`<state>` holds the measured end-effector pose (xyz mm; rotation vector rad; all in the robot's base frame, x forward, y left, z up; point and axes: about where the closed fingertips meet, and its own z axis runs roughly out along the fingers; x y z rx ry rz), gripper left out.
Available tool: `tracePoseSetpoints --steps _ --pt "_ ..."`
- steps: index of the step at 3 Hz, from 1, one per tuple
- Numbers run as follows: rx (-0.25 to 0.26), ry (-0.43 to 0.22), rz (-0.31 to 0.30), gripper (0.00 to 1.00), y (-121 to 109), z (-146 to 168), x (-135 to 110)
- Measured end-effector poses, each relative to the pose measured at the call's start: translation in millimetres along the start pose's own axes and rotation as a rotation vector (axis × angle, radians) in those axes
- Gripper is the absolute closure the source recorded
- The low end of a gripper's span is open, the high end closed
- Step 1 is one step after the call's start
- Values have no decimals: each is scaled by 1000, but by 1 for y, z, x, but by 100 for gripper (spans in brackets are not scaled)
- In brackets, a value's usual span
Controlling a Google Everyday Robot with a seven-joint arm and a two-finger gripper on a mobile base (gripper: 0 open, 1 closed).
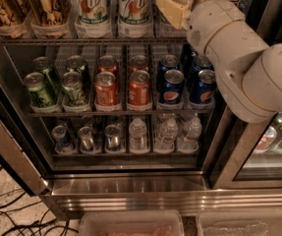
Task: Pick blue plastic bottle from top shelf of fridge
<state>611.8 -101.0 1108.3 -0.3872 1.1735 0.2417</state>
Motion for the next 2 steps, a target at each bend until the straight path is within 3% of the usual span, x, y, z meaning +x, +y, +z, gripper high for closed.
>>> tracePoseSetpoints --steps 2 --pt "-68 22 -6 100 20 -29 -13"
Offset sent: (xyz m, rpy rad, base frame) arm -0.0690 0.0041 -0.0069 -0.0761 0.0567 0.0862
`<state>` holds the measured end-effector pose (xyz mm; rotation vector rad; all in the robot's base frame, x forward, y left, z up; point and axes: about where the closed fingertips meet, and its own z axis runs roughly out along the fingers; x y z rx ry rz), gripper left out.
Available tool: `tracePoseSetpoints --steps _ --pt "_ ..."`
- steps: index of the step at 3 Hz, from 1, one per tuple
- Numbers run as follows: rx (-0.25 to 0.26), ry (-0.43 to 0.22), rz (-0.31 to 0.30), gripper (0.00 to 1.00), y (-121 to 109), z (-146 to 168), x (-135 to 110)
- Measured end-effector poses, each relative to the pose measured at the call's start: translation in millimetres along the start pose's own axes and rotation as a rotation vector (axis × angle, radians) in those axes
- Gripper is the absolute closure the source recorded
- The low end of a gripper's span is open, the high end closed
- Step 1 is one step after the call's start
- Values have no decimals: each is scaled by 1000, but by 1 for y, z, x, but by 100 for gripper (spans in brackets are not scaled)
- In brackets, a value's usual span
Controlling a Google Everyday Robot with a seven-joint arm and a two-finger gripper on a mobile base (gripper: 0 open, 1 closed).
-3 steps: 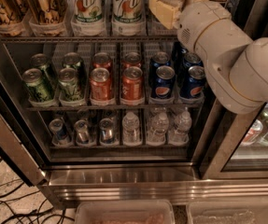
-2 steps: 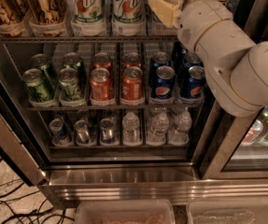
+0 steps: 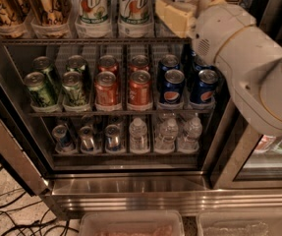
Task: Pick blue plastic bottle from top shelf of fridge
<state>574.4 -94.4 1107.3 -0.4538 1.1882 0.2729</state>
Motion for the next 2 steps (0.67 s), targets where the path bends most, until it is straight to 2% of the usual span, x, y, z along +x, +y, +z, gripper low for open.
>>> tracePoseSetpoints --steps 2 --pt "-109 117 21 100 31 -40 2"
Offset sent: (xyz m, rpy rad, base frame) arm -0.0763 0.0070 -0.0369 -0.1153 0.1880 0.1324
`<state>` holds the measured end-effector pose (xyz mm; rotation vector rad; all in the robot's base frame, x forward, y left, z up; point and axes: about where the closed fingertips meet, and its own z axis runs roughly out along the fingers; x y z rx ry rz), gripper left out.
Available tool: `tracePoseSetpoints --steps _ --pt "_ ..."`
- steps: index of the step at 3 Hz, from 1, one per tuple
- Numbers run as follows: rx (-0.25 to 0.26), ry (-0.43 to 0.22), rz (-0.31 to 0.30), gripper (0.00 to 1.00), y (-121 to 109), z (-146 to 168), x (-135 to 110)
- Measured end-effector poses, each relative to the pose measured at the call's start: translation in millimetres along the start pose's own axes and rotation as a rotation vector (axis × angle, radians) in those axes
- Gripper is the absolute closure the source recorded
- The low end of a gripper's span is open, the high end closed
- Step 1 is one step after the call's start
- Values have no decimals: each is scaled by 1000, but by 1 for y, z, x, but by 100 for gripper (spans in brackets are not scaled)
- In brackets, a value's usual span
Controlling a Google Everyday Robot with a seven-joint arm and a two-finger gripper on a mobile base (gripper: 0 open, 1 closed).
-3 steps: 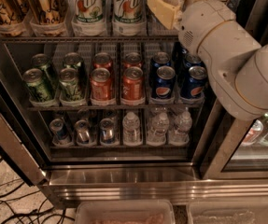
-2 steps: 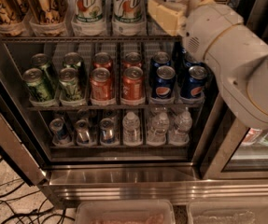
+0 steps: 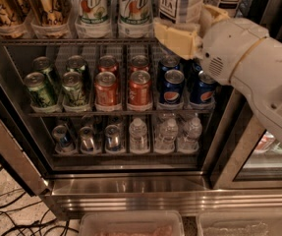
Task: Pick blue plastic bottle from top shelf of fridge
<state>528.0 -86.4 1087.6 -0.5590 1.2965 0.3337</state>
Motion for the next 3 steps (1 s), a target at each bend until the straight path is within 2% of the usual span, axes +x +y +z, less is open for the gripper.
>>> tracePoseSetpoints --steps 1,2,3 --pt "-62 67 4 100 18 -18 5" --pt "-164 161 0 100 37 -26 4" --pt "-204 208 44 100 38 -41 18"
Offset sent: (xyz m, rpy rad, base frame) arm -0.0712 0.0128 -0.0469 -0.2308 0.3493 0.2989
